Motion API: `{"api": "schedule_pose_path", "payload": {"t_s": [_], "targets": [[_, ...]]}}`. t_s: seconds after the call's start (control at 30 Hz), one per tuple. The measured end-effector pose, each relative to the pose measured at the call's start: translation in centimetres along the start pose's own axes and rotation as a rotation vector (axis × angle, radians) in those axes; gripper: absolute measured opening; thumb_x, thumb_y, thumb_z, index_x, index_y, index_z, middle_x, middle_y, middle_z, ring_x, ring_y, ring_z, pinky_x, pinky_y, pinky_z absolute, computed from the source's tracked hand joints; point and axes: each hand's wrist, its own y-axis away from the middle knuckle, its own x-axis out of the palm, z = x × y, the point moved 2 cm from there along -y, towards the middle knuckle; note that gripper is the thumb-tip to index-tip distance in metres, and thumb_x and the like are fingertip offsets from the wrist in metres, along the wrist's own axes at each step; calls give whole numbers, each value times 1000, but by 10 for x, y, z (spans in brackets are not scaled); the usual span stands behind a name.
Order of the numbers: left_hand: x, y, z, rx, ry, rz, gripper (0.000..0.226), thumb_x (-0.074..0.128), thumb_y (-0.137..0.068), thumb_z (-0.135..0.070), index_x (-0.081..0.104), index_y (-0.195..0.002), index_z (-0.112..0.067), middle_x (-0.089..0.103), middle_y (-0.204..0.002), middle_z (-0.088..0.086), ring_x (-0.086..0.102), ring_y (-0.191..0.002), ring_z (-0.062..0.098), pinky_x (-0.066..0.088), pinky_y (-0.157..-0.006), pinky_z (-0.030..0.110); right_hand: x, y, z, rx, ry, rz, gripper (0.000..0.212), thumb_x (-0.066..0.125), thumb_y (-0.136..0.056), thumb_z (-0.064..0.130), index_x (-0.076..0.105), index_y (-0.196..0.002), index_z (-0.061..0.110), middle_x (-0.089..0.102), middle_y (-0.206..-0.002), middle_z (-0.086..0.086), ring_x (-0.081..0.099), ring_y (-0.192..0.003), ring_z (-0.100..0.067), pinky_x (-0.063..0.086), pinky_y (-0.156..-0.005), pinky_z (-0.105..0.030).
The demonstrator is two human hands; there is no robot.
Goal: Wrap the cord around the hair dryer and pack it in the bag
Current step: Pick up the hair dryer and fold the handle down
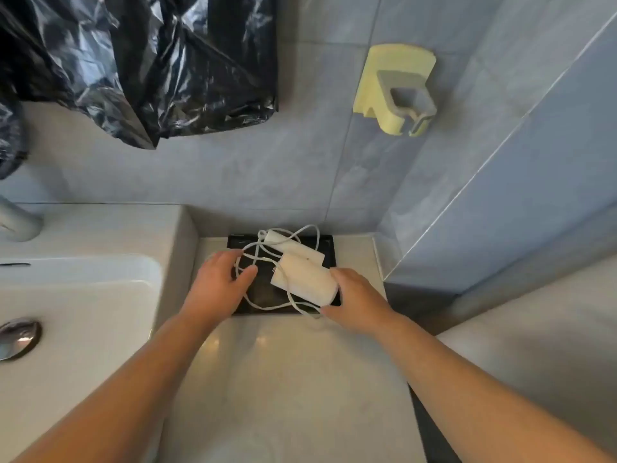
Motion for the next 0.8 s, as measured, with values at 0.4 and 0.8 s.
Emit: {"api": "schedule_pose_path", "payload": {"t_s": [0.4,0.8], "targets": [[28,-57,1,-4,-155,208,53,51,-95,-50,53,-139,-21,51,-145,4,47,-131,26,40,-109,50,5,-35,1,110,-3,121,90,80,-61,49,37,-137,26,55,-125,3,54,-108,-19,50,-83,-33],[17,-43,0,-50,-147,164,49,40,-102,-38,49,-142,-12,44,-148,11,38,-135,29,31,-113,43,-28,-14,28,0,-196,-10,79,79,-71,34,39,-138,31,32,-127,11,44,-108,-11,45,-91,-24]]}}
